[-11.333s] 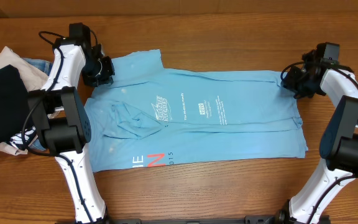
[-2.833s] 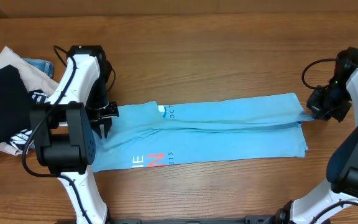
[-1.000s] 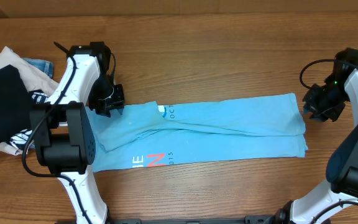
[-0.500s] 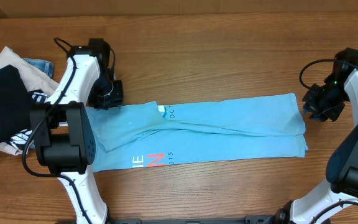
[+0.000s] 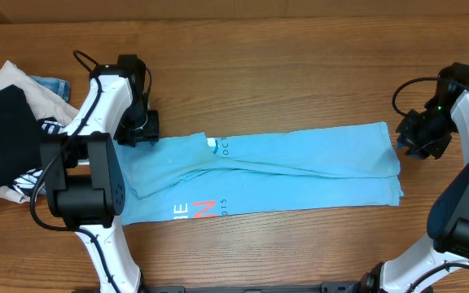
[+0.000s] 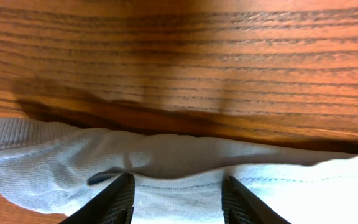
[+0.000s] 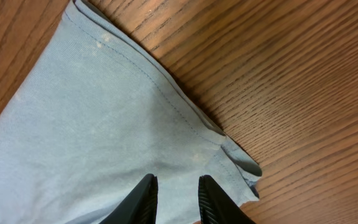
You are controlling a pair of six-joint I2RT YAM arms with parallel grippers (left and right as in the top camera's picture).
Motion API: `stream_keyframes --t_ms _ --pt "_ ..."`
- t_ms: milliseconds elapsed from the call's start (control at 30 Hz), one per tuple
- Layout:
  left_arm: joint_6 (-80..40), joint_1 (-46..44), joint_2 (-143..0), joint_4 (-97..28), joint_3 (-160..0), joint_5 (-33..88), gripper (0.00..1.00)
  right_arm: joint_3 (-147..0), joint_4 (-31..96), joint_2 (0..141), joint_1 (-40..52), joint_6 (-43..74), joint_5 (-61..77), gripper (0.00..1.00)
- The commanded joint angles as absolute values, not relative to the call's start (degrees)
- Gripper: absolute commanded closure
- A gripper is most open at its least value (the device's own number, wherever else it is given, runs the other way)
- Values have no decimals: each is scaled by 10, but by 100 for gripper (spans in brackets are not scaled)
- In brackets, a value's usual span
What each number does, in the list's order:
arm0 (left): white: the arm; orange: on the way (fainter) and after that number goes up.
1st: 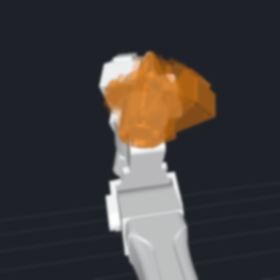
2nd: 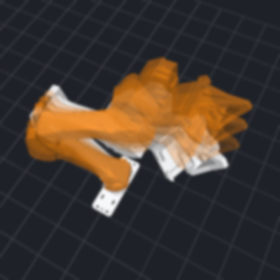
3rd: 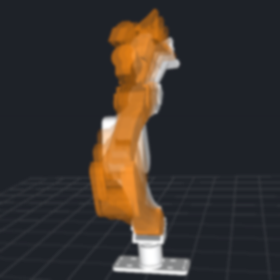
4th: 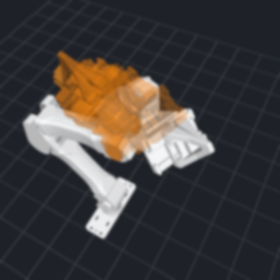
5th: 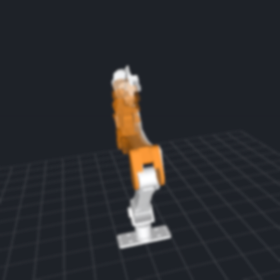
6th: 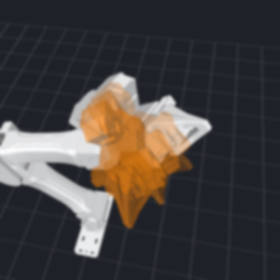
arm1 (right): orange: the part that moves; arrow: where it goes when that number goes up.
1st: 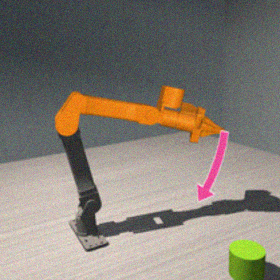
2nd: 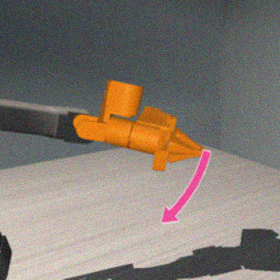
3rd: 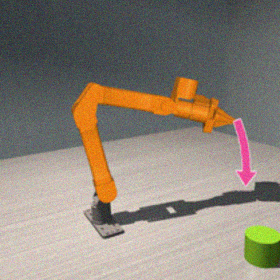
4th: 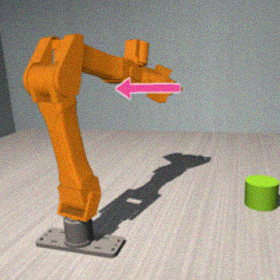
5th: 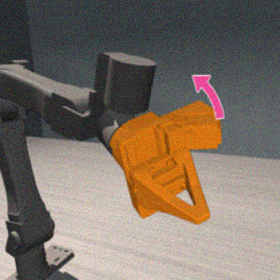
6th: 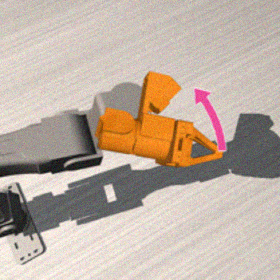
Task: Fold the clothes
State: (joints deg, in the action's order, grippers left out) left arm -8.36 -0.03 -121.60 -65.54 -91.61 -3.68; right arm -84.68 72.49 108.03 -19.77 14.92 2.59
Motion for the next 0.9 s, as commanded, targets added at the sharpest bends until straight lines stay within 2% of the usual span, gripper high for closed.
stream_keyframes --t_ms 0,200,400,667,867 --pt "-72 -1 -1199 -657 -910 -49 52 -844 720 1074 -196 146 27 75" --pt "-73 -1 -1199 -657 -911 -49 64 -844 715 1074 -196 146 27 74" --pt "-74 0 -1199 -657 -912 -71 66 -844 712 1074 -196 146 27 74" --pt "-163 0 -1199 -693 -949 -172 64 -844 712 1074 -196 146 27 74" --pt "-181 0 -1199 -703 -942 -141 62 -844 713 1074 -196 146 27 74"
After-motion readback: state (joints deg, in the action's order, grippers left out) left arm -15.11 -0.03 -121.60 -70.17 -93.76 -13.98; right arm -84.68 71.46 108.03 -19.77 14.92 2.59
